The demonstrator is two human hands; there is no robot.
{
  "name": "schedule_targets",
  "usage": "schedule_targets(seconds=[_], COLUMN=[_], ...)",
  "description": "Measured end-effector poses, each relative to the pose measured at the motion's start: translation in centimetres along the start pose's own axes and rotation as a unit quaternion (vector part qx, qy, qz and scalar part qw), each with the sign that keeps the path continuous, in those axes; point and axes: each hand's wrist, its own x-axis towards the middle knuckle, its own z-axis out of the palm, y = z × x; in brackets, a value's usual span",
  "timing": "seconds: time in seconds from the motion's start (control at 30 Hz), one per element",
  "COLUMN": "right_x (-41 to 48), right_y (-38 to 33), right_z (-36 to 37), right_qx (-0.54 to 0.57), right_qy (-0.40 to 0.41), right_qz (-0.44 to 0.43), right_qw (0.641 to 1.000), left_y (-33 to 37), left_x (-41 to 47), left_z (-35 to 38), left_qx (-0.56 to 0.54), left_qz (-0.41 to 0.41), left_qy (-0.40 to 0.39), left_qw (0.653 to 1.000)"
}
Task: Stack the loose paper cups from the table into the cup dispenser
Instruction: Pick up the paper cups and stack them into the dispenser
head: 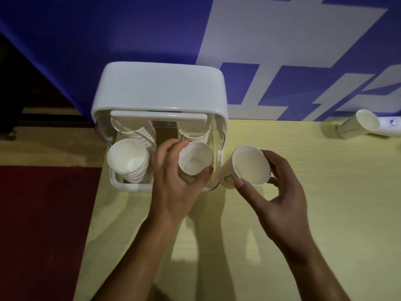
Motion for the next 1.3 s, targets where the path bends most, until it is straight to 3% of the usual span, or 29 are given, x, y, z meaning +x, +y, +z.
schedule_targets(seconds=[0.3,0.53,0.67,0.97,1.3], right_x=[1.0,2.0,1.8,2.7,2.7], right_y=[-1.1,-3.9,-3.8,0.7,1.6], right_z=[0.9,2.6,5.0,7.7,7.6], right_qx=[-0.001,-0.01,-0.015,-0.107,-0.14], right_qy=[0.003,-0.015,-0.047,-0.061,-0.108], right_qz=[-0.018,-0.078,-0.1,-0.062,-0.039], right_qw=[1.0,0.997,0.994,0.99,0.983], left_y=[-0.5,1.2,2.0,0.7,0.7], left_x=[-0.3,-0.3,0.3,0.9,0.4], left_z=[-0.4,-2.8,-3.1,-1.6,-1.4], left_qx=[-0.075,-0.199,-0.249,-0.157,-0.142], left_qz=[-0.077,-0.11,-0.085,-0.104,-0.13], left_qy=[-0.068,-0.031,-0.012,-0.033,-0.031], left_qw=[0.992,0.973,0.965,0.982,0.981])
